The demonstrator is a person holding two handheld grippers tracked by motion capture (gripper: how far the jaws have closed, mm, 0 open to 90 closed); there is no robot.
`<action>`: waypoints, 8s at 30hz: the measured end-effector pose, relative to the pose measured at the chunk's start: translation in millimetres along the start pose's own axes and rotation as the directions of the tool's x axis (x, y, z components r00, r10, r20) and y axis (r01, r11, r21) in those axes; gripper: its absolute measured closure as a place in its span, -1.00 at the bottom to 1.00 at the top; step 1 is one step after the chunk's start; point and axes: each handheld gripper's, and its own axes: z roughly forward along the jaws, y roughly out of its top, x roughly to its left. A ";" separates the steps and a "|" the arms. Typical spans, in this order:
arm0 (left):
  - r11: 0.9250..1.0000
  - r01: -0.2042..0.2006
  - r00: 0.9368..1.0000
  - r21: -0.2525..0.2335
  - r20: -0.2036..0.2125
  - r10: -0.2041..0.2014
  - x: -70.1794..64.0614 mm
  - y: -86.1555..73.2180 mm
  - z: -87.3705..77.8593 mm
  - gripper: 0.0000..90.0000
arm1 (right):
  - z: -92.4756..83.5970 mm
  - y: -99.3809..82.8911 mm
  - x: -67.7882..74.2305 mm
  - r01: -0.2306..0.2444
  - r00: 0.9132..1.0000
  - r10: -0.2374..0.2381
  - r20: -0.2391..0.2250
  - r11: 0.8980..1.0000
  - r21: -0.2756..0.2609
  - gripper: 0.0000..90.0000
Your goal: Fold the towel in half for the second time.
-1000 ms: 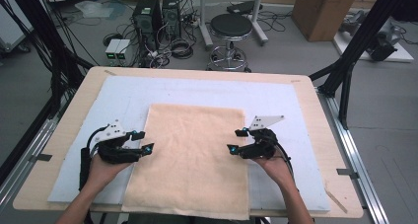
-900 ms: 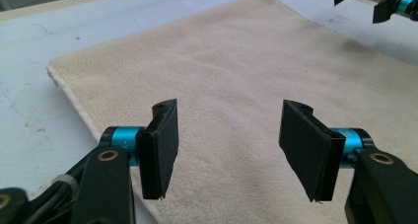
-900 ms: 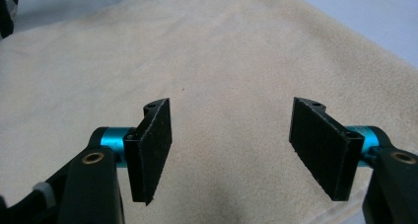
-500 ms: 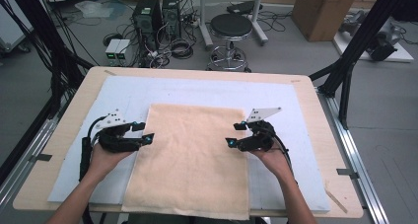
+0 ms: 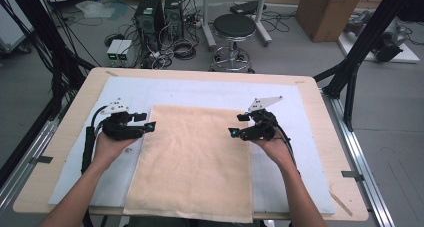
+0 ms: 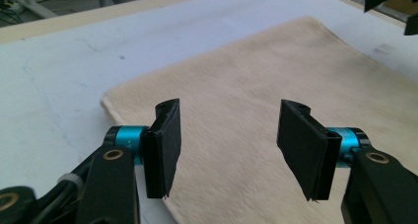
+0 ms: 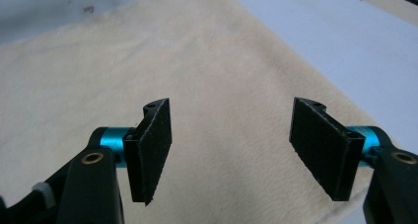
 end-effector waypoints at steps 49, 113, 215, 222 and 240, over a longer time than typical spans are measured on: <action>0.985 0.158 0.957 -0.066 -0.236 -0.169 78.1 47.3 50.9 0.92 | 29.8 30.4 -91.4 -0.177 0.973 0.175 0.153 0.984 -0.003 0.81; 0.974 0.049 0.994 -0.219 -0.089 -0.070 18.5 8.7 -36.3 0.92 | -46.9 13.6 -17.4 -0.040 0.999 0.045 0.027 0.986 -0.162 0.86; 0.989 -0.143 0.964 -0.036 0.220 0.148 -71.0 -103.4 -108.7 0.26 | -62.1 -86.4 101.0 0.093 0.973 -0.102 -0.208 0.994 -0.048 0.23; 0.986 -0.154 0.959 0.058 0.251 0.135 -72.2 -102.9 -78.9 0.54 | -31.9 -75.2 113.9 0.176 0.958 -0.170 -0.232 0.984 0.008 0.47; 0.988 -0.153 0.954 0.011 0.261 0.145 -84.7 -87.9 -67.8 0.50 | -24.5 -63.5 116.4 0.130 0.953 -0.143 -0.268 0.989 -0.065 0.46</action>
